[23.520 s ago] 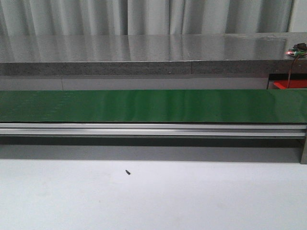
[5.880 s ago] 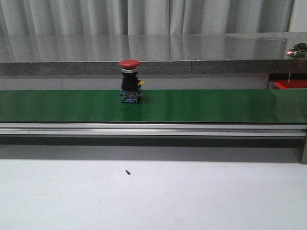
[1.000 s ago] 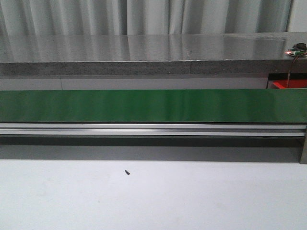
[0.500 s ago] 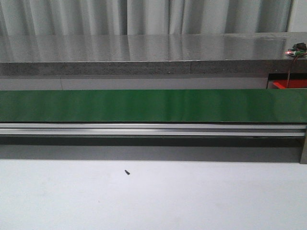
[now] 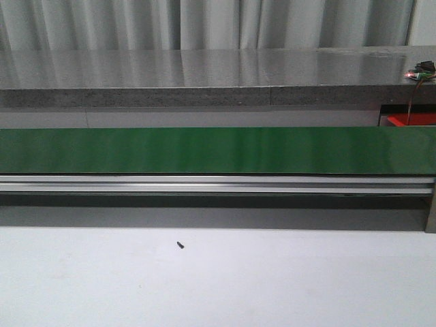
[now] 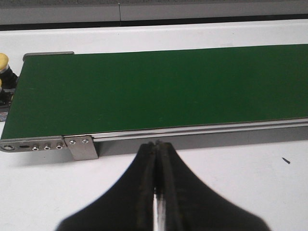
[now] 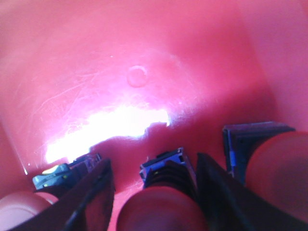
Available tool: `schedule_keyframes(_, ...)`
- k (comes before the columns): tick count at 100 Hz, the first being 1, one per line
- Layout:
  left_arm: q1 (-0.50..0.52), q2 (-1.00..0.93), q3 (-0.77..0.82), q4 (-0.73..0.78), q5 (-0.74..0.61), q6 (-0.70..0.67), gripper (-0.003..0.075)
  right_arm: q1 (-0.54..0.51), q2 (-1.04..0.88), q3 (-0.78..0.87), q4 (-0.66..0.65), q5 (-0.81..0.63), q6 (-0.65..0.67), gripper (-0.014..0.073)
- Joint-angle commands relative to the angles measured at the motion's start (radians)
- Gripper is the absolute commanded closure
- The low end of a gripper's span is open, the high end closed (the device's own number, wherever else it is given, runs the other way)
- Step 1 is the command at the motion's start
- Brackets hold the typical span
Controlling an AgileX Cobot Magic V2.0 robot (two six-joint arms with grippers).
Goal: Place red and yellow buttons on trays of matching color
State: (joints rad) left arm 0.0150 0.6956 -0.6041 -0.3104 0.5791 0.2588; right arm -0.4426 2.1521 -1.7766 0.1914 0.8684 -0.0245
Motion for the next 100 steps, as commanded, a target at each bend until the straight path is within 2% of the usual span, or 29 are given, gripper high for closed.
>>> schedule_keyframes(1, -0.007, -0.003, -0.025, -0.017, -0.074, -0.006, 0.074, -0.001, -0.071, -0.025, 0.014, -0.014, -0.008, 0.0188)
schedule_keyframes(46, -0.007, -0.003, -0.025, -0.017, -0.074, -0.006, 0.074, -0.001, -0.216, -0.013, -0.041, 0.063, -0.01, 0.0191)
schedule_keyframes(60, -0.007, -0.003, -0.025, -0.017, -0.076, -0.006, 0.074, 0.001, -0.283, 0.054, -0.063, 0.072, -0.024, 0.0191)
schedule_keyframes(92, -0.007, -0.003, -0.025, -0.017, -0.074, -0.006, 0.0739, 0.003, -0.541, 0.383, -0.062, -0.167, -0.057, 0.0192)
schedule_keyframes(100, -0.007, -0.003, -0.025, -0.017, -0.074, -0.006, 0.074, 0.016, -0.617, 0.447, -0.063, -0.226, -0.067, 0.0217)
